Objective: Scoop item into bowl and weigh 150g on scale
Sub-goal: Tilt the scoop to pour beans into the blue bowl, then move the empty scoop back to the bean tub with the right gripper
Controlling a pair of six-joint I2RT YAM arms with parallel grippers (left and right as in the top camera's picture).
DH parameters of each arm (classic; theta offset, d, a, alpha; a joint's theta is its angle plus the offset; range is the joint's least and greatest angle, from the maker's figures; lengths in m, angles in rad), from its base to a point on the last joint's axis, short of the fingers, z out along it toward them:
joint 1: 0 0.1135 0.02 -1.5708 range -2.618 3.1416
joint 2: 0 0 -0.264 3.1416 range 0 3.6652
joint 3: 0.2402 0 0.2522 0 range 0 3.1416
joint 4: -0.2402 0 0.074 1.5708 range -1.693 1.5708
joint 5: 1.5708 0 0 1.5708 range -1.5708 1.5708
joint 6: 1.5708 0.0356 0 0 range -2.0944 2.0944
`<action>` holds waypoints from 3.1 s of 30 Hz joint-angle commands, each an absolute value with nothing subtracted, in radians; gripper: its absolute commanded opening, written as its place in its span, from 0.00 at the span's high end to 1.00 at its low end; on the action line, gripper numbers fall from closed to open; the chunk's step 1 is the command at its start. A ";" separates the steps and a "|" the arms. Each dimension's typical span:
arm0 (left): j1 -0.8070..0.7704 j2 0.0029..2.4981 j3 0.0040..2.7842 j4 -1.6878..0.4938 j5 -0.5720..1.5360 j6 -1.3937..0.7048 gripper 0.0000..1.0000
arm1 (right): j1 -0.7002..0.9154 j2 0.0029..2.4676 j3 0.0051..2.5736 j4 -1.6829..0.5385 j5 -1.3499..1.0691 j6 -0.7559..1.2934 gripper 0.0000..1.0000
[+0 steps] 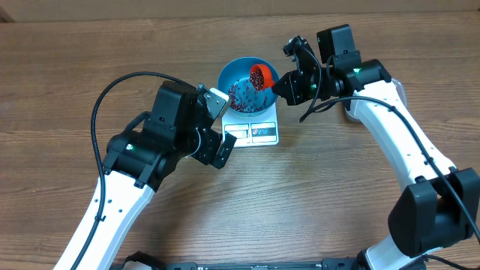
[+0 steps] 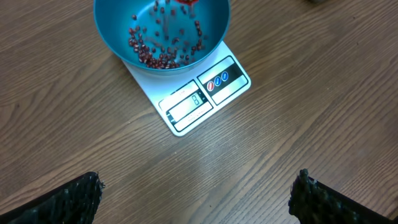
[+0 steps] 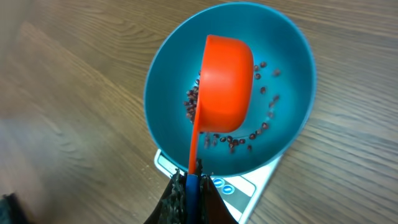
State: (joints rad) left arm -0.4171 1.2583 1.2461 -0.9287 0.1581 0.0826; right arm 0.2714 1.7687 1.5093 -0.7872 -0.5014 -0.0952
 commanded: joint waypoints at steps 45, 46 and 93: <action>-0.413 1.257 1.240 -0.931 0.173 0.101 0.00 | 0.518 1.676 1.547 -0.807 0.066 -0.200 0.96; -0.413 1.257 1.241 -0.931 0.173 0.101 0.01 | 0.518 1.676 1.547 -0.804 0.078 -0.180 0.96; -0.413 1.257 1.240 -0.931 0.173 0.101 0.00 | 0.535 1.675 1.547 -0.844 0.117 -0.186 0.96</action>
State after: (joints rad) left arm -0.4171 1.2587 1.2461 -0.9287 0.1581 0.0822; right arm 0.5316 1.7039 1.5112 -0.8486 0.0891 -0.1951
